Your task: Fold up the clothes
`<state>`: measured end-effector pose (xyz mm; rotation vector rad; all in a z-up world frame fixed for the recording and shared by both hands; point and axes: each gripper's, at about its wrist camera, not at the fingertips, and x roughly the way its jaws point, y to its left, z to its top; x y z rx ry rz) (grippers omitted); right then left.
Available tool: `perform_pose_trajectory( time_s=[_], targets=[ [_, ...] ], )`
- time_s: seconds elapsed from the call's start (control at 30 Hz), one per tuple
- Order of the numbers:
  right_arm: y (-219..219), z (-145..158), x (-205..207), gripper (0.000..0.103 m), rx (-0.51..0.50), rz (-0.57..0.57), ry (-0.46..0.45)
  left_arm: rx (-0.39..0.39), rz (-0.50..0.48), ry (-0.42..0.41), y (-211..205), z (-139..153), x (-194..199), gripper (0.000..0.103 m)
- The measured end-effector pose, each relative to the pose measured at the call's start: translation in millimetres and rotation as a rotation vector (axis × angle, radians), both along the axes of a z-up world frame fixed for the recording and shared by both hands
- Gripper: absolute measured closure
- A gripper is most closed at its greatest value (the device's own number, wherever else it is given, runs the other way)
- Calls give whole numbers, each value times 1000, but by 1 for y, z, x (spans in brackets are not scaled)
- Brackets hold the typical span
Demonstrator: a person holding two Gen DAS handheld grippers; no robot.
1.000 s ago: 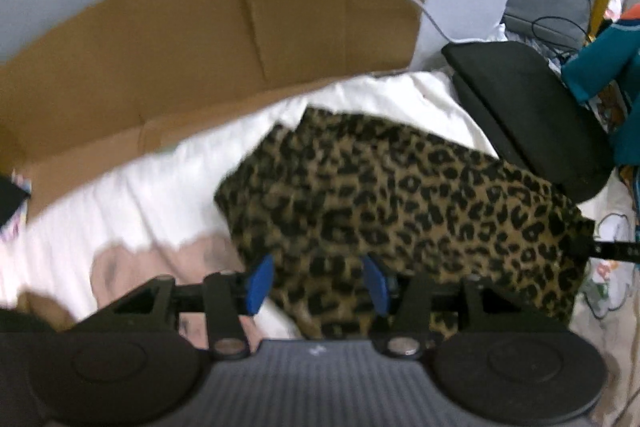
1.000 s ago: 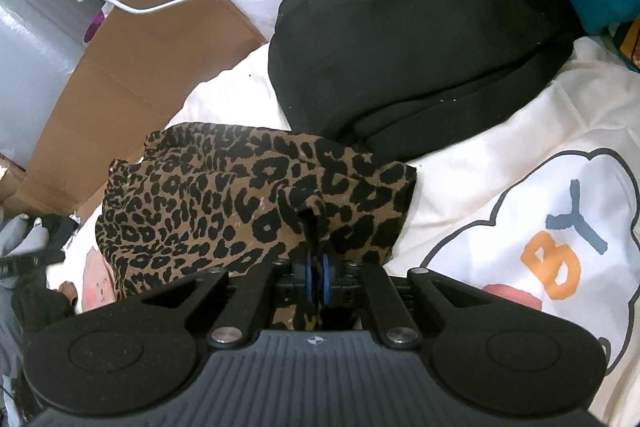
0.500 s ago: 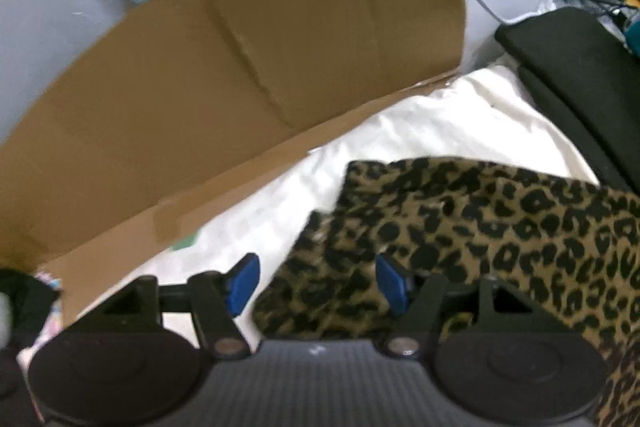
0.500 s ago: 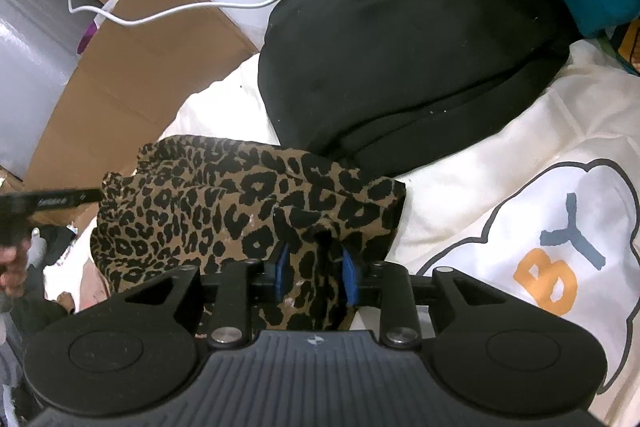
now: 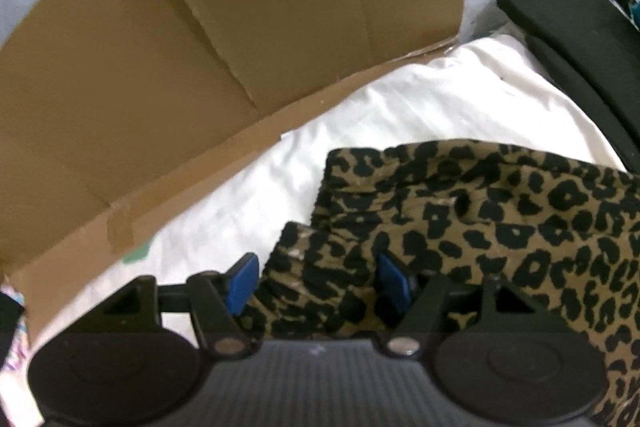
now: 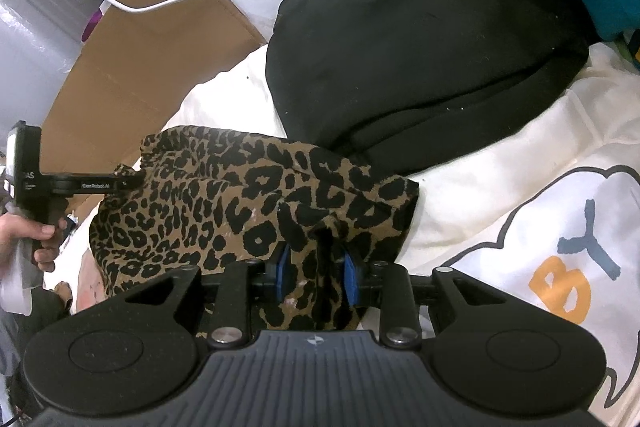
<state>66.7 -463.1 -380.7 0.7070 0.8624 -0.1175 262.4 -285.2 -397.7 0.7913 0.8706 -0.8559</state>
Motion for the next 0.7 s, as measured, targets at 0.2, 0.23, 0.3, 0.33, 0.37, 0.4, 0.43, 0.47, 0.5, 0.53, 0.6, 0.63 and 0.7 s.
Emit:
perform_pose_trajectory(
  time_s=[0.2, 0.23, 0.3, 0.33, 0.37, 0.4, 0.43, 0.47, 0.5, 0.53, 0.6, 0.63, 0.7],
  targets=[
    [-5, 3, -6, 100, 7, -13, -30, -18, -53, -60, 6, 13, -15, 53],
    [-5, 6, -8, 100, 11, -17, -40, -22, -59, -71, 7, 19, -17, 54],
    [-4, 12, -14, 100, 13, -22, -62, -41, -72, -90, 9, 34, -21, 57],
    [-4, 15, -16, 100, 11, -24, -72, -52, -81, -97, 10, 42, -23, 57],
    [-4, 17, -18, 100, 9, -25, -82, -60, -89, -107, 10, 49, -24, 58],
    [-3, 20, -19, 100, 8, -28, -93, -66, -93, -112, 9, 55, -24, 58],
    [-4, 23, -21, 100, 8, -34, -102, -75, -95, -115, 8, 60, -24, 58],
    [-5, 25, -21, 100, 9, -41, -109, -83, -98, -119, 6, 66, -24, 58],
    [-6, 26, -22, 100, 10, -48, -114, -92, -101, -122, 4, 71, -24, 58],
    [-8, 28, -22, 100, 9, -56, -118, -97, -102, -123, 1, 74, -24, 58],
    [-13, 23, -20, 100, 8, -64, -105, -101, -103, -121, -8, 74, -24, 59],
    [-16, 20, -18, 100, 8, -68, -98, -102, -101, -118, -12, 71, -25, 59],
    [-21, 14, -15, 100, 7, -76, -82, -101, -98, -113, -22, 65, -26, 59]
  ],
)
